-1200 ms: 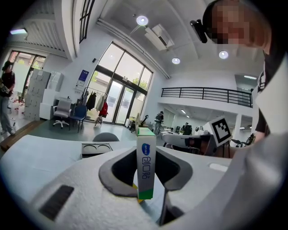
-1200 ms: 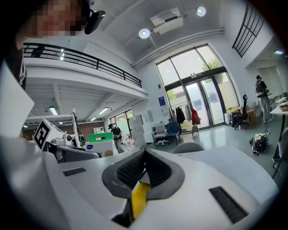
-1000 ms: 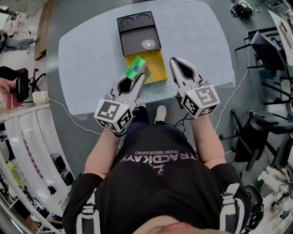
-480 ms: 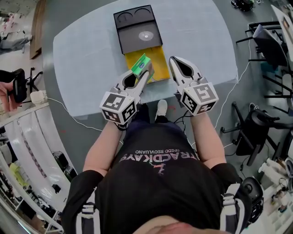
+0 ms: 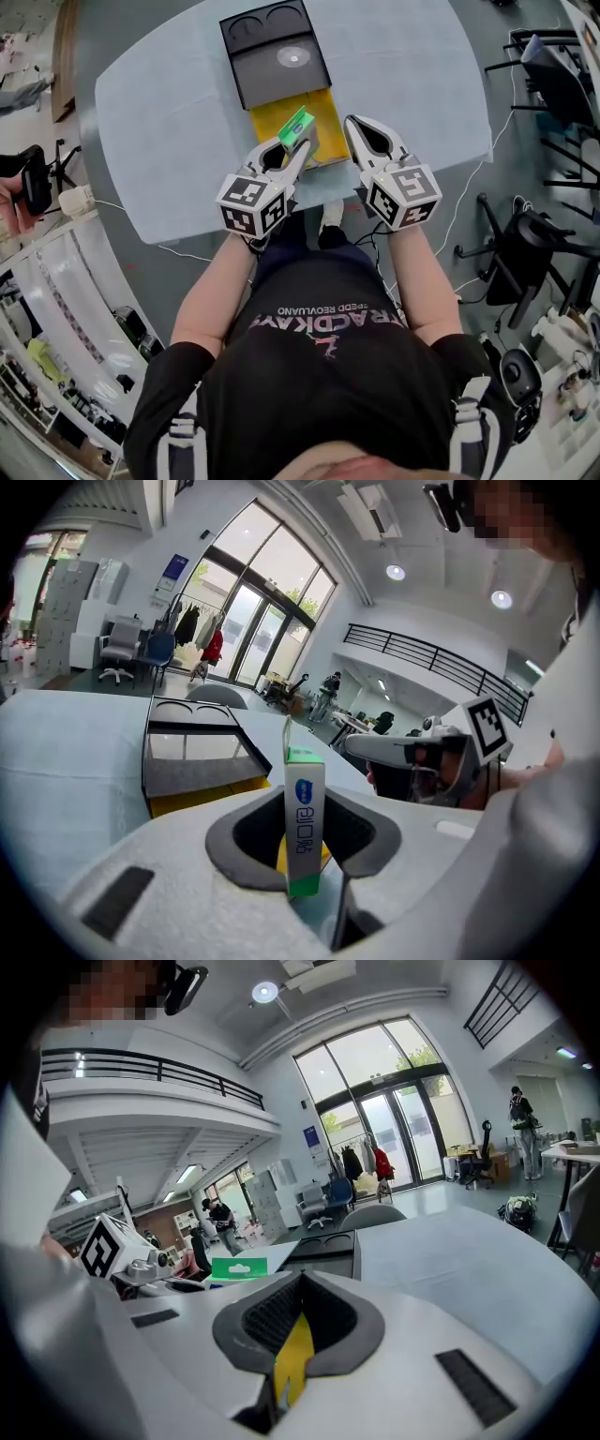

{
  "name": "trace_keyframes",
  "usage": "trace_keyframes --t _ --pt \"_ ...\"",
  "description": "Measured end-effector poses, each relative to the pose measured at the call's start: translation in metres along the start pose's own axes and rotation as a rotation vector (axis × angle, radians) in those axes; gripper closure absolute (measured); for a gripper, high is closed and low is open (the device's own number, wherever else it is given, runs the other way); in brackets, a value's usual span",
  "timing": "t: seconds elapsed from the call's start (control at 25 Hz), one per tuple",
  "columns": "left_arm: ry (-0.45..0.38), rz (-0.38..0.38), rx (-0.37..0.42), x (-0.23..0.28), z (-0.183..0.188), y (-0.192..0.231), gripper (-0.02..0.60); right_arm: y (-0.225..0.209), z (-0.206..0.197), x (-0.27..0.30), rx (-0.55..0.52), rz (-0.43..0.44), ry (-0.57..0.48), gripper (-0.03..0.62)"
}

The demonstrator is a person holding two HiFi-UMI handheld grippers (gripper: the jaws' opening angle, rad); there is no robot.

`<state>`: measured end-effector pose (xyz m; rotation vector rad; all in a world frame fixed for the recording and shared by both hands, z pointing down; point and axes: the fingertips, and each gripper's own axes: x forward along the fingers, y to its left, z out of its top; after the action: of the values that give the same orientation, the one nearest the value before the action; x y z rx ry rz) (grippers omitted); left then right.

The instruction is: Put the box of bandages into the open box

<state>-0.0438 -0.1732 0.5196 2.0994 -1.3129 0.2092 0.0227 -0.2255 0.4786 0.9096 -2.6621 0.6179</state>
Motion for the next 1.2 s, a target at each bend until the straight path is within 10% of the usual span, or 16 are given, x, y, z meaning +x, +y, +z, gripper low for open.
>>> trace_keyframes --t 1.2 --pt "0.233 -0.048 -0.265 0.091 -0.070 0.031 0.480 -0.045 -0.035 0.008 0.100 -0.081 0.061 0.583"
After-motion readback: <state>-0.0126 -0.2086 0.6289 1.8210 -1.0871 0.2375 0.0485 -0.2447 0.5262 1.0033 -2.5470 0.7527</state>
